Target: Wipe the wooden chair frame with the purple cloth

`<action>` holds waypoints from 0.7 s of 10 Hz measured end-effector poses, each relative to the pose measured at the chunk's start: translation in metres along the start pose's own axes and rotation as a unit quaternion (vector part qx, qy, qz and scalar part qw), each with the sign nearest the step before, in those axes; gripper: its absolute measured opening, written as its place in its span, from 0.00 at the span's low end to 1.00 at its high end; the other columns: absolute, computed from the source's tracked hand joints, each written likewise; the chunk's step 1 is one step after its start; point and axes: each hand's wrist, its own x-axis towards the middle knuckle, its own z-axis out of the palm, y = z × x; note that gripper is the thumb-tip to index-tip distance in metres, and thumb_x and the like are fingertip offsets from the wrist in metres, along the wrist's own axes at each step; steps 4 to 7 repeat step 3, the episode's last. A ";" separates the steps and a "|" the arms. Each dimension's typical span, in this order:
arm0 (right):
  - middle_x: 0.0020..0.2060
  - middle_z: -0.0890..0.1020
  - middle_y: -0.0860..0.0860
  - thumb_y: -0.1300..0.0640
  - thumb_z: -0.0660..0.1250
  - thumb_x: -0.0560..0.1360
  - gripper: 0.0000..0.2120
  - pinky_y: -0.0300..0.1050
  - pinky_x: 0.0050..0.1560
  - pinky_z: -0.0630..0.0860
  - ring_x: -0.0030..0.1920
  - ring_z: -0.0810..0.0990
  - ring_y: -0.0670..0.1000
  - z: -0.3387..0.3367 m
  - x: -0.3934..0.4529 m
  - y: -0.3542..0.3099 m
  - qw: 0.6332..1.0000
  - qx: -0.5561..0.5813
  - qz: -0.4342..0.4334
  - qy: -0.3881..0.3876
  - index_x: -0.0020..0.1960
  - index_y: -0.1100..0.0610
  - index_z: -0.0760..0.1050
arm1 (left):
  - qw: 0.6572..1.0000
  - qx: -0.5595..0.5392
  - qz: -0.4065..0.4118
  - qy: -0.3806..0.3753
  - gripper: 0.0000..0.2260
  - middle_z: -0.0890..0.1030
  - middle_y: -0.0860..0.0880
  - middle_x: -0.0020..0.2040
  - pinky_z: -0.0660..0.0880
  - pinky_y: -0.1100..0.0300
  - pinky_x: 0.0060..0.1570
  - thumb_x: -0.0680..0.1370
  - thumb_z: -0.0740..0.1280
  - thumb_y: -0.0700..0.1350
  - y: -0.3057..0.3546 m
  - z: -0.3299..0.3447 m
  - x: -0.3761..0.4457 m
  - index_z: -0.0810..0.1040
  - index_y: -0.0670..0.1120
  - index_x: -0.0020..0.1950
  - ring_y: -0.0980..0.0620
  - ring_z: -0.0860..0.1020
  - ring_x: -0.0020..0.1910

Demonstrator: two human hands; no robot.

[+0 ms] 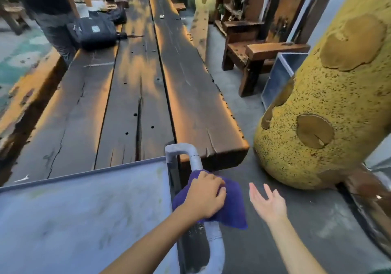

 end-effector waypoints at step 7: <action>0.75 0.72 0.54 0.53 0.54 0.87 0.18 0.55 0.72 0.69 0.72 0.73 0.56 0.005 -0.081 -0.013 0.916 -0.186 -0.331 0.129 0.75 0.53 0.71 | 0.978 0.144 0.142 -0.045 0.29 0.53 0.51 0.83 0.53 0.38 0.71 0.79 0.58 0.54 0.018 -0.032 0.036 0.57 0.55 0.80 0.47 0.52 0.81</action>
